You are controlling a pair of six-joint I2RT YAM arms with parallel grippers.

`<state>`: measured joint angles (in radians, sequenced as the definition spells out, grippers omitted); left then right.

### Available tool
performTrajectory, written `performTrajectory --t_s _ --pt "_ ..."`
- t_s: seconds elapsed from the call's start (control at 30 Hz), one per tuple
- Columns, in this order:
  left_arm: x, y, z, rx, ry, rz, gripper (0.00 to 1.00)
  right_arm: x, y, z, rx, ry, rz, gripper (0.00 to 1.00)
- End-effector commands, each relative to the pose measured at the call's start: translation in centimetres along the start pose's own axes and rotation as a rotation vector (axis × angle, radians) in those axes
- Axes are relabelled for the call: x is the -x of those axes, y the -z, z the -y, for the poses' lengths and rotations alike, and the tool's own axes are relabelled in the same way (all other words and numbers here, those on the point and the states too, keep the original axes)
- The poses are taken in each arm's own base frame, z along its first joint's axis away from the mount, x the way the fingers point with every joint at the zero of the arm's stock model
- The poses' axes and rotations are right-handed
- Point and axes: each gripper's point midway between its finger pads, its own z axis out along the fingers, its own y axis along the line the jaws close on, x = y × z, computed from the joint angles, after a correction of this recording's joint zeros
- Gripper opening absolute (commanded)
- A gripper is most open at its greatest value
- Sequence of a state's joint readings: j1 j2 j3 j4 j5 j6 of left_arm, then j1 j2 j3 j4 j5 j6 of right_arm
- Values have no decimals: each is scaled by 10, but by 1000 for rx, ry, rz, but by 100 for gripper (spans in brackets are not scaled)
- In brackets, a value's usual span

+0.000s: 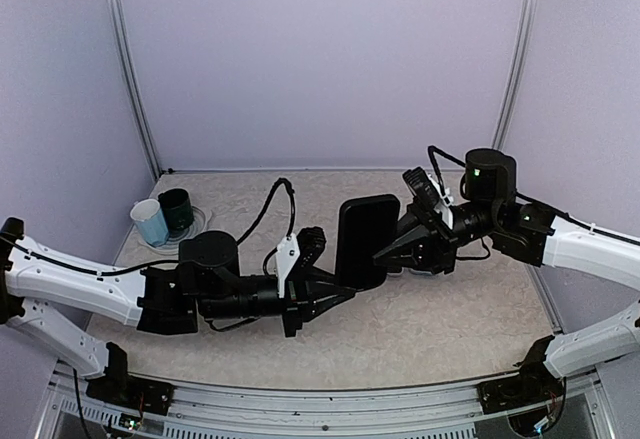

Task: Put the phone into the phone case

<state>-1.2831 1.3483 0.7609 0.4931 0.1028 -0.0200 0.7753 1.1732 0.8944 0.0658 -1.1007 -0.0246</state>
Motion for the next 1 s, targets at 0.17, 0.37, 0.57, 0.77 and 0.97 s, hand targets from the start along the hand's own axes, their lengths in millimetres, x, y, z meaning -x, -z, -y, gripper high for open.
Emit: performTrajectory --t_s 0.17,0.37,0.57,0.77,0.97 --pt "16 0 -32 195 -48 50 1 0 6 32 -198 -72 22 0" --pt "3 24 -87 468 74 30 99 -11 24 78 -425 -200 12 0" --pt "-19 65 -137 715 186 -7 99 -39 40 135 -642 -335 -10 0" --pt "-35 100 -164 875 257 -16 99 -86 21 183 -639 -561 -45 0" --pt "-62 119 -185 987 303 -92 99 -122 -4 212 -572 -727 -64 0"
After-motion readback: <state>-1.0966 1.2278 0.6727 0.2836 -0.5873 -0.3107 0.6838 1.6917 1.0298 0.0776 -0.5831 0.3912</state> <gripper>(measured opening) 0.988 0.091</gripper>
